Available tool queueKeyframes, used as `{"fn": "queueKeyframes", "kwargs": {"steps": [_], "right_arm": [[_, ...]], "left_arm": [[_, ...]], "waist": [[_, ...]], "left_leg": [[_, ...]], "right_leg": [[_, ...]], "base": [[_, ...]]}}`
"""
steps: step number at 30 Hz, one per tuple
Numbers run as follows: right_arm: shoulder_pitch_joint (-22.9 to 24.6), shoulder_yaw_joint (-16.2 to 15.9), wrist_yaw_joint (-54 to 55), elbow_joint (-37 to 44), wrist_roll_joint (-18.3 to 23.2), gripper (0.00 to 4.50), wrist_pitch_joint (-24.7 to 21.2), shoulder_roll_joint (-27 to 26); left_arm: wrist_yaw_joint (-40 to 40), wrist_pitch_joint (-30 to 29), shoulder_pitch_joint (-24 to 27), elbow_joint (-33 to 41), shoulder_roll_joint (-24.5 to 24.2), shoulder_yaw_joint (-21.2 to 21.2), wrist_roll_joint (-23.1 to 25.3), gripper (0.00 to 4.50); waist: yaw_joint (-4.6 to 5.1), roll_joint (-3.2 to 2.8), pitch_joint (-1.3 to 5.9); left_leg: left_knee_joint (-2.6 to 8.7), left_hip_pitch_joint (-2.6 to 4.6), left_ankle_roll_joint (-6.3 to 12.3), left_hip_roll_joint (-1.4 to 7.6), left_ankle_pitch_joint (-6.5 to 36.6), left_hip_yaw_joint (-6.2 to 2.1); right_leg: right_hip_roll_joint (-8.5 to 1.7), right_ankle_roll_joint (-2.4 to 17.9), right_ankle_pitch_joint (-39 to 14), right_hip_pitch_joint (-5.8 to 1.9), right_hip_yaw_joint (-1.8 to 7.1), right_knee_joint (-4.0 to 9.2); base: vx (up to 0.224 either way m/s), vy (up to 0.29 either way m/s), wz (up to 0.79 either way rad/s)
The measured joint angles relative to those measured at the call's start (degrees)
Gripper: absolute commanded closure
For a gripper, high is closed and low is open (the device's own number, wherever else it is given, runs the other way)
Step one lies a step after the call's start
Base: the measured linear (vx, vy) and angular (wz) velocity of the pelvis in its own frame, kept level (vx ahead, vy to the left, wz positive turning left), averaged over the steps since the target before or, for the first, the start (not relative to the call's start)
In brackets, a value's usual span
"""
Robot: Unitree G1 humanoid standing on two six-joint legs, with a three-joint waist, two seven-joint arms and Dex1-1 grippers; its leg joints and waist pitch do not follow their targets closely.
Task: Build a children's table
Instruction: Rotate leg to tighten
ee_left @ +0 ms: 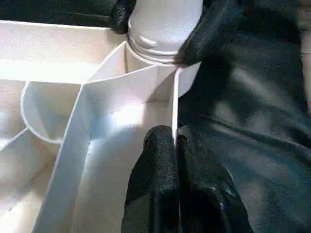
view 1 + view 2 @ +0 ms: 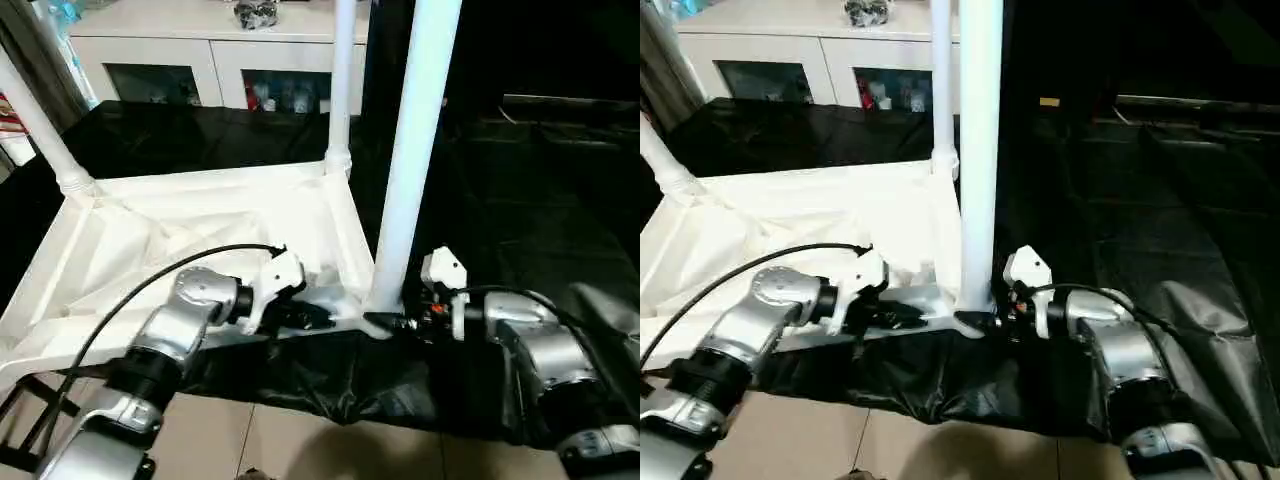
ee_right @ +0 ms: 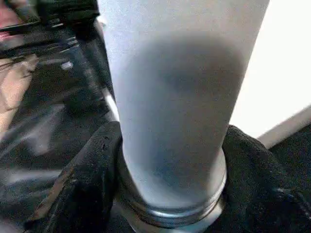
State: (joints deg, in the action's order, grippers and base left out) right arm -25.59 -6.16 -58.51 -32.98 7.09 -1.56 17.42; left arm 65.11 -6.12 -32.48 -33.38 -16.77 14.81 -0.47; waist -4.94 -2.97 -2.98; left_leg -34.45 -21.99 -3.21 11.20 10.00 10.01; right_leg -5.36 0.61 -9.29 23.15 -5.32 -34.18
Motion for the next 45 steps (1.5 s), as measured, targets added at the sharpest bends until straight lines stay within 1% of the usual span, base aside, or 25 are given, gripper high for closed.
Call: {"fn": "queueKeyframes", "kwargs": {"steps": [5,7,11,14,15,16,17,19,22,30,32,34,36,37,41,42,44,45], "right_arm": [[-4.58,2.43,17.28,-7.38,-2.58,1.81,1.39,-5.72],[-5.75,3.32,21.53,-8.94,-3.01,1.81,1.65,-7.19],[-9.34,5.78,34.02,-13.92,-4.32,1.81,2.29,-11.92],[-10.15,6.26,36.78,-15.61,-4.5,1.81,3.7,-12.85],[-10.15,6.37,36.73,-15.79,-4.48,1.46,4.07,-12.87],[-10.14,6.47,36.66,-15.93,-4.47,1.25,4.28,-12.88],[-10.11,6.88,36.23,-16.03,-4.27,1.11,4.45,-12.95],[-9.72,7.52,34.33,-15.64,-2.96,1.01,4.6,-12.93],[-8.72,7.54,30.59,-14.94,-2.66,0.89,5.5,-11.88],[-5.44,4.39,16.07,-10.94,-2.17,0.89,6.28,-6.4],[-3.51,2.92,9.48,-7.68,-1.12,0.89,5.79,-3.6],[-2.16,2.36,5.07,-5.59,-0.07,0.89,4.79,-2.18],[-1.37,1.75,1.77,-3.81,0.4,1.14,3.87,-0.84],[-1.17,1.6,0.67,-3.18,0.67,1.14,3.28,-0.38],[0.17,0.65,-3.69,-0.1,1.48,1.52,1.28,1.9],[0.62,0.36,-4.67,0.8,1.66,1.52,0.76,2.22],[1.08,-0.22,-6.42,1.88,1.97,1.72,0.02,2.66],[1.35,-0.67,-7.09,2.89,2.03,1.75,-0.46,2.97]], "left_arm": [[-10.44,-0.29,-2.83,-4.37,4.41,-1.16,1.99,4.5],[-12.95,-0.82,-3.65,-5.19,5.53,-1.29,2.47,4.5],[-19.79,-1.9,-5.88,-7.91,8.8,-2.23,3.94,4.5],[-21.44,-2.0,-6.06,-8.05,9.63,-2.48,4.48,4.5],[-21.43,-2.0,-6.06,-8.05,9.67,-2.5,4.52,4.5],[-21.43,-2.0,-6.06,-8.05,9.71,-2.5,4.55,4.5],[-21.38,-2.0,-6.06,-8.05,9.74,-2.49,4.57,4.5],[-20.6,-1.99,-6.03,-8.0,9.69,-2.5,4.57,4.5],[-18.84,-1.97,-5.51,-7.22,9.22,-2.52,4.52,4.5],[-9.65,-0.72,-3.11,-3.84,5.82,-1.13,2.57,4.5],[-6.25,0.15,-2.12,-2.53,4.12,-0.72,1.8,4.5],[-3.98,0.35,-1.46,-1.83,3.03,-0.65,1.32,4.5],[-2.08,0.38,-1.05,-1.24,2.3,-0.65,0.94,4.5],[-1.44,0.39,-0.99,-1.16,2.04,-0.61,0.78,4.5],[1.82,0.41,-0.23,-0.03,0.78,-0.16,0.07,4.5],[2.7,0.41,0.15,0.5,0.34,-0.05,-0.19,4.5],[4.26,0.34,0.59,1.16,-0.46,0.15,-0.64,4.5],[5.1,0.27,0.71,1.47,-0.9,0.23,-0.83,4.5]], "waist": [[1.55,0.01,0.0],[1.65,0.0,0.0],[1.77,-0.03,0.02],[1.69,-0.03,0.01],[1.65,-0.04,0.01],[1.62,-0.04,0.01],[1.61,-0.04,0.01],[1.62,-0.04,0.01],[1.62,-0.06,0.01],[1.27,-0.17,0.0],[1.2,-0.16,0.0],[1.16,-0.17,-0.01],[1.07,-0.17,-0.01],[0.99,-0.16,-0.01],[0.56,-0.16,-0.01],[0.49,-0.16,-0.01],[0.32,-0.16,-0.01],[0.21,-0.16,-0.01]], "left_leg": [[0.0,0.03,-0.02,-0.03,-0.01,-0.01],[0.02,0.03,-0.02,-0.04,-0.01,-0.02],[0.11,-0.03,-0.02,-0.06,0.0,-0.02],[0.19,-0.06,0.0,-0.09,0.03,-0.02],[0.21,-0.06,0.0,-0.09,0.03,-0.02],[0.21,-0.06,0.0,-0.09,0.02,-0.02],[0.2,-0.06,0.0,-0.09,0.02,-0.02],[0.2,-0.05,0.01,-0.09,0.02,-0.01],[0.2,-0.05,0.01,-0.09,0.02,-0.01],[0.13,-0.04,0.01,-0.07,0.0,-0.01],[0.12,-0.04,0.01,-0.06,0.0,-0.01],[0.13,-0.06,0.01,-0.05,0.0,-0.01],[0.12,-0.06,0.01,-0.03,0.0,-0.01],[0.09,-0.06,0.01,-0.03,0.0,-0.01],[0.07,-0.06,0.01,-0.02,0.01,-0.01],[0.09,-0.06,0.01,-0.02,0.01,-0.01],[0.11,-0.07,0.01,-0.01,0.01,-0.01],[0.11,-0.06,0.01,0.0,0.01,0.0]], "right_leg": [[0.0,-0.02,0.0,0.0,0.02,0.03],[0.0,0.01,0.02,0.01,0.01,0.03],[0.0,-0.01,0.01,0.04,0.01,0.1],[-0.01,-0.02,-0.02,0.05,0.01,0.18],[-0.01,-0.03,-0.03,0.05,0.01,0.18],[-0.01,-0.03,-0.03,0.05,0.01,0.18],[-0.01,-0.03,-0.03,0.05,0.01,0.17],[-0.01,-0.03,-0.03,0.05,0.01,0.17],[-0.01,-0.03,-0.03,0.05,0.01,0.15],[-0.02,-0.02,-0.02,0.03,0.0,0.07],[-0.01,-0.02,-0.02,0.02,0.0,0.08],[-0.01,-0.02,-0.02,0.03,-0.01,0.08],[-0.01,-0.02,-0.02,0.03,-0.02,0.08],[-0.01,-0.02,-0.02,0.03,-0.02,0.07],[-0.01,-0.02,-0.02,0.02,-0.01,0.07],[-0.01,-0.02,-0.03,0.03,-0.02,0.08],[0.0,-0.03,-0.03,0.05,-0.02,0.08],[0.0,-0.03,-0.03,0.05,-0.02,0.08]], "base": [[0.0,0.0,0.0],[0.0,0.0,0.0],[0.0,0.0,0.0],[0.0,0.0,0.0],[0.0,0.0,0.0],[0.0,0.0,0.0],[0.0,0.0,0.0],[0.0,0.0,0.0],[0.0,0.0,0.0],[0.0,0.0,0.0],[0.0,0.0,0.0],[0.0,0.0,0.0],[0.0,0.0,0.0],[0.0,0.0,0.0],[0.0,0.0,0.0],[0.0,0.0,0.0],[0.0,0.0,0.0],[0.0,0.0,0.0]]}}
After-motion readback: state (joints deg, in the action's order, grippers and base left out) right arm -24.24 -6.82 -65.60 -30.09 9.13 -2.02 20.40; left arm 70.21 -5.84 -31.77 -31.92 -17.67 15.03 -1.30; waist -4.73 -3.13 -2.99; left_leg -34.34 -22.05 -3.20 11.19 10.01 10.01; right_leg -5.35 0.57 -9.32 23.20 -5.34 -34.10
